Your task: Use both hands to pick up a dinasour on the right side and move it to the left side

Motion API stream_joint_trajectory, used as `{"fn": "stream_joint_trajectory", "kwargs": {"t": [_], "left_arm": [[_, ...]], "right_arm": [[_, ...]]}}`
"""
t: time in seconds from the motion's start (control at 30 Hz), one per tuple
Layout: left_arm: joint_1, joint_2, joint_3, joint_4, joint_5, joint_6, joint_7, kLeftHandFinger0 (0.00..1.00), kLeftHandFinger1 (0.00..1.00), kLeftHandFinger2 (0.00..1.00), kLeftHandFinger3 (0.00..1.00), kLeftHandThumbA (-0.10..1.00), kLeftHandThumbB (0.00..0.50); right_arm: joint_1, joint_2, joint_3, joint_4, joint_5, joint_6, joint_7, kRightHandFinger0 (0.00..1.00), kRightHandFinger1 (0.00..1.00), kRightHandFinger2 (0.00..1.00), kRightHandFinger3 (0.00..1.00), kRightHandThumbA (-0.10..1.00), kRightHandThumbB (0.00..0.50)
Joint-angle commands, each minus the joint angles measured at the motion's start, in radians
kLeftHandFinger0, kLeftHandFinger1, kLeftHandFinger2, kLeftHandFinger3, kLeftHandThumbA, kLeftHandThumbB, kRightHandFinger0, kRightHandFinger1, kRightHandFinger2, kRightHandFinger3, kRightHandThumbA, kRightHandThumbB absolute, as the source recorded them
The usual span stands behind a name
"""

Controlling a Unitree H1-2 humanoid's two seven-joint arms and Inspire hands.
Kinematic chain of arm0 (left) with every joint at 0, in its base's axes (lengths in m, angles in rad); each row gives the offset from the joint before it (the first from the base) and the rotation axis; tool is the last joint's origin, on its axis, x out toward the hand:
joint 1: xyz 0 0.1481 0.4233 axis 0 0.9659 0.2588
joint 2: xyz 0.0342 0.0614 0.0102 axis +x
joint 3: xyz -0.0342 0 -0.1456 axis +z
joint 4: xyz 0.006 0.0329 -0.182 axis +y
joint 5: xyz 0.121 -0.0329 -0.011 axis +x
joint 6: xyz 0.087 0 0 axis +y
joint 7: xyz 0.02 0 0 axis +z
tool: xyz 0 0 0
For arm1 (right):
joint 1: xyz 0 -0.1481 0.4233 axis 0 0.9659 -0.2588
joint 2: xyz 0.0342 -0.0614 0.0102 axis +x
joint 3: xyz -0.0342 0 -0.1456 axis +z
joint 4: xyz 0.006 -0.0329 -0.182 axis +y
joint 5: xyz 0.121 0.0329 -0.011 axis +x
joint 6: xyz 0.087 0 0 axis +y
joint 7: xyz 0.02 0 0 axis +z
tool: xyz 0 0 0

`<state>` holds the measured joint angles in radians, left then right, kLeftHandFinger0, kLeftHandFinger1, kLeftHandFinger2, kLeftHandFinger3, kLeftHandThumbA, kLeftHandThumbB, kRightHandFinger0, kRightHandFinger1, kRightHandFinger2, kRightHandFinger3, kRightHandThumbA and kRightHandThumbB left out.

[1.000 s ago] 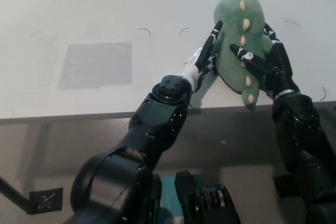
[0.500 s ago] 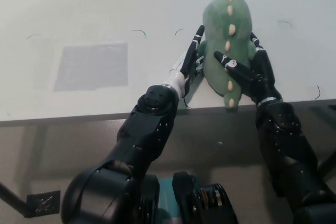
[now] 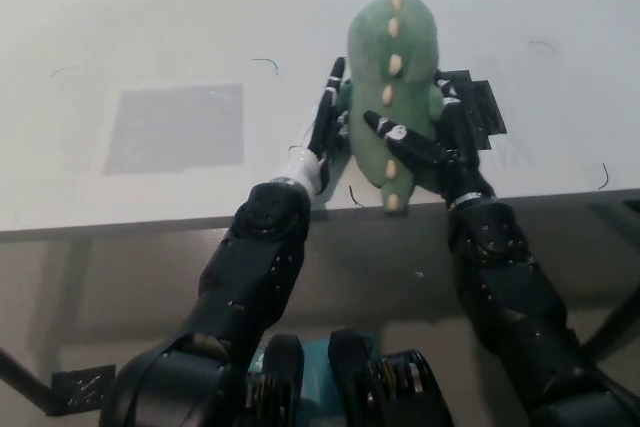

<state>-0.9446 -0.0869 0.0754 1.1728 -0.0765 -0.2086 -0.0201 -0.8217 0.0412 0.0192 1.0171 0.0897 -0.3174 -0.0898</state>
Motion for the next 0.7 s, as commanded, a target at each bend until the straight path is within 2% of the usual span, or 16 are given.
{"fn": "stream_joint_trajectory", "kwargs": {"t": [0.0, 0.07, 0.13, 0.23, 0.27, 0.3, 0.37, 0.4, 0.57, 0.6, 0.67], "left_arm": [[0.036, -0.028, 0.004, -0.059, -0.01, -0.013, 0.017, 1.0, 1.0, 1.0, 1.0, 1.0, 0.085], [0.051, -0.021, 0.004, -0.078, -0.009, -0.022, 0.02, 1.0, 1.0, 1.0, 1.0, 1.0, 0.098], [0.065, -0.015, 0.004, -0.106, -0.01, -0.012, 0.026, 1.0, 1.0, 1.0, 1.0, 1.0, 0.107], [0.086, -0.005, 0.004, -0.158, -0.005, 0.006, 0.041, 1.0, 1.0, 1.0, 1.0, 1.0, 0.094], [0.09, -0.019, 0.009, -0.157, -0.017, 0.0, 0.039, 1.0, 1.0, 1.0, 1.0, 1.0, 0.083], [0.095, -0.016, 0.005, -0.169, -0.009, 0.004, 0.047, 1.0, 1.0, 1.0, 1.0, 1.0, 0.033], [0.103, -0.012, 0.005, -0.189, -0.011, 0.01, 0.046, 1.0, 1.0, 1.0, 1.0, 1.0, 0.019], [0.121, 0.008, 0.006, -0.225, -0.016, 0.022, 0.028, 1.0, 1.0, 1.0, 1.0, 1.0, 0.002], [0.143, 0.021, 0.033, -0.277, -0.044, 0.057, 0.042, 1.0, 1.0, 1.0, 1.0, 1.0, 0.0], [0.152, 0.022, 0.043, -0.297, -0.053, 0.068, 0.041, 1.0, 1.0, 1.0, 1.0, 1.0, 0.0], [0.159, 0.015, 0.046, -0.309, -0.054, 0.075, 0.04, 1.0, 1.0, 1.0, 1.0, 1.0, 0.0]], "right_arm": [[-0.024, 0.087, 0.05, -0.011, -0.046, -0.011, 0.041, 1.0, 1.0, 1.0, 1.0, 1.0, 0.024], [-0.027, 0.096, 0.057, -0.008, -0.052, 0.003, 0.031, 1.0, 1.0, 1.0, 1.0, 1.0, 0.043], [-0.031, 0.103, 0.062, -0.006, -0.049, 0.002, 0.038, 1.0, 1.0, 1.0, 1.0, 1.0, 0.041], [-0.041, 0.12, 0.07, 0.005, -0.057, 0.0, 0.027, 1.0, 1.0, 1.0, 1.0, 1.0, 0.053], [-0.024, 0.109, 0.076, -0.018, -0.066, -0.002, 0.028, 1.0, 1.0, 1.0, 1.0, 1.0, 0.028], [-0.025, 0.11, 0.083, -0.017, -0.072, -0.009, 0.032, 1.0, 1.0, 1.0, 1.0, 1.0, 0.014], [-0.028, 0.112, 0.088, -0.016, -0.072, -0.011, 0.037, 1.0, 1.0, 1.0, 1.0, 1.0, 0.019], [-0.042, 0.125, 0.095, -0.006, -0.077, 0.004, 0.03, 1.0, 1.0, 1.0, 1.0, 1.0, 0.048], [-0.092, 0.14, 0.12, 0.074, -0.095, -0.026, 0.033, 1.0, 1.0, 1.0, 1.0, 1.0, 0.047], [-0.105, 0.14, 0.131, 0.092, -0.103, -0.007, 0.038, 1.0, 1.0, 1.0, 1.0, 1.0, 0.07], [-0.101, 0.138, 0.131, 0.086, -0.095, 0.011, 0.039, 1.0, 1.0, 1.0, 1.0, 1.0, 0.078]]}}
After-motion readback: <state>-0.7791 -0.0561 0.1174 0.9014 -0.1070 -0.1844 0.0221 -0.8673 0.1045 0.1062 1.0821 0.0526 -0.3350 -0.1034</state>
